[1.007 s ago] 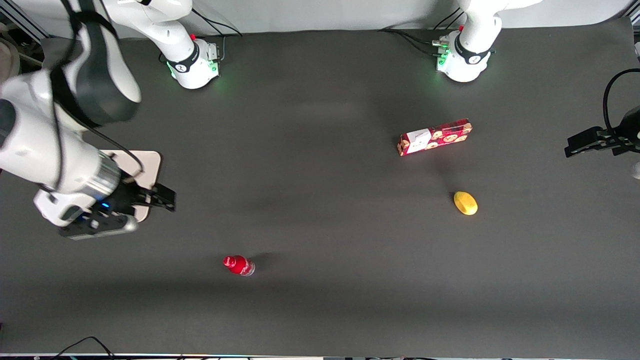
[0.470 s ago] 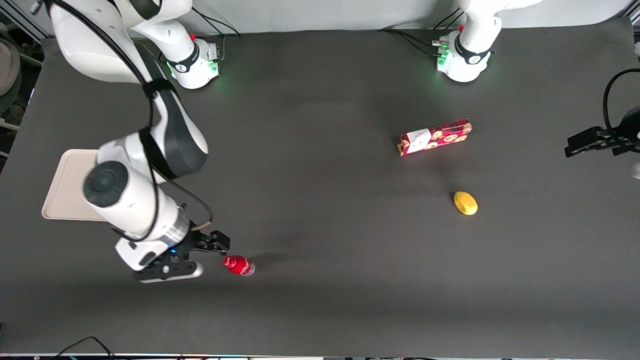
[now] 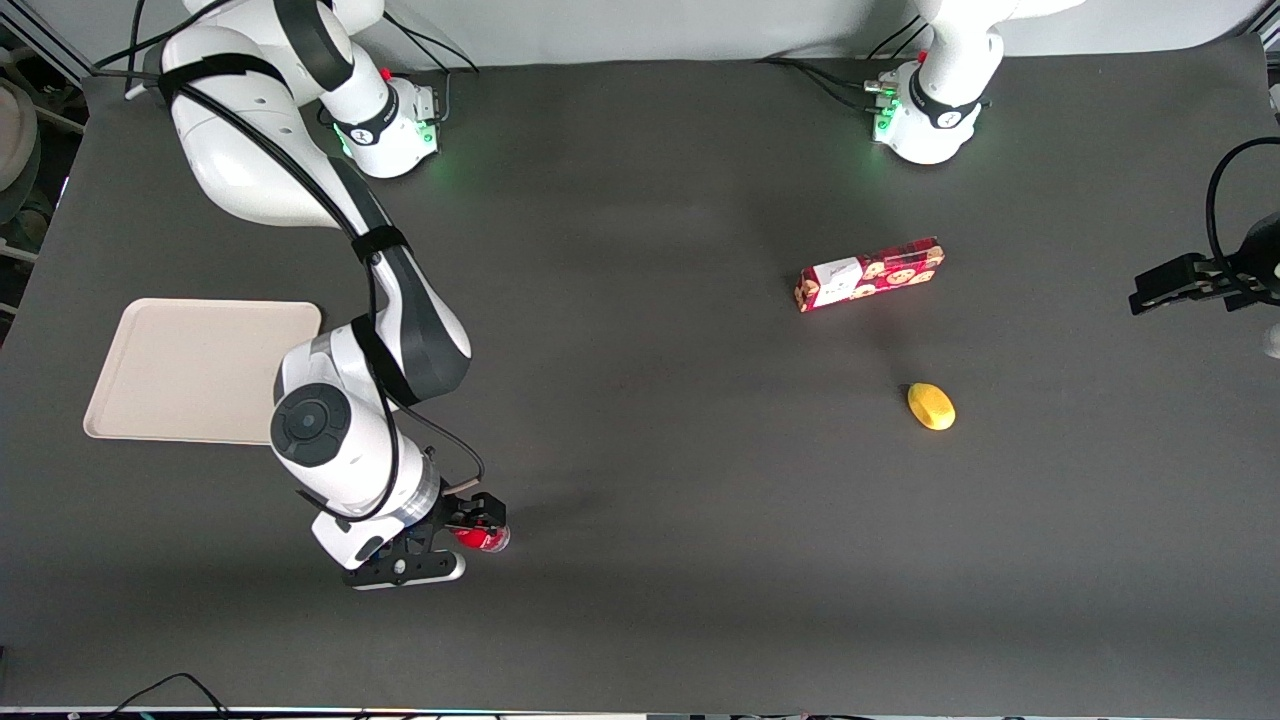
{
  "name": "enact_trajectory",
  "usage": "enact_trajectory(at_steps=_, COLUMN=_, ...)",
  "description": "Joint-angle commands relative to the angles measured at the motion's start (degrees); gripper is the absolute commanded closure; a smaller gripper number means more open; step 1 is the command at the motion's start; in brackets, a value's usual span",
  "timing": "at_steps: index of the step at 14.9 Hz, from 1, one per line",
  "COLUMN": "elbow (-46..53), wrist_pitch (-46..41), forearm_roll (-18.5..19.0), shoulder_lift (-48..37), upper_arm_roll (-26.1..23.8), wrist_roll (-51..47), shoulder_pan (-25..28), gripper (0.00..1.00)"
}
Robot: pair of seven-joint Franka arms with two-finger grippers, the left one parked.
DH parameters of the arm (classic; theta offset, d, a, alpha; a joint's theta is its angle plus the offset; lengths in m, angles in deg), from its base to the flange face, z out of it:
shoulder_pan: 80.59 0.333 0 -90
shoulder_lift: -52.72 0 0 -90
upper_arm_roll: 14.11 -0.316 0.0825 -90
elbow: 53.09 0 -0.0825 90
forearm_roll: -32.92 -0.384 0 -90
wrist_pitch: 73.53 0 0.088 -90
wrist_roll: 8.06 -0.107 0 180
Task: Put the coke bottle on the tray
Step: 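Close the right gripper around the bottle's neck and body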
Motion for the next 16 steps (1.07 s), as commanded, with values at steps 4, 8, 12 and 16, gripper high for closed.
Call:
enact_trajectory(at_steps=4, elbow=2.24, wrist_pitch=-0.61, forearm_roll=2.60, shoulder_lift=3.38, upper_arm_roll=0.23, wrist_roll=-0.71, shoulder_pan=0.42, gripper=0.00)
enact_trajectory(at_steps=8, elbow=2.24, wrist_pitch=-1.05, forearm_roll=2.43, shoulder_lift=3.73, upper_arm_roll=0.23, wrist_roll=-1.14, shoulder_pan=0.42, gripper=0.04)
enact_trajectory(at_steps=12, elbow=2.24, wrist_pitch=-2.79, forearm_roll=1.99, shoulder_lift=3.56, upper_arm_roll=-0.12, wrist_roll=-1.59, shoulder_pan=0.42, gripper=0.55)
enact_trajectory(at_steps=16, elbow=2.24, wrist_pitch=-4.74, forearm_roll=1.46, shoulder_lift=3.47, upper_arm_roll=-0.12, wrist_roll=-1.59, shoulder_pan=0.42, gripper=0.90)
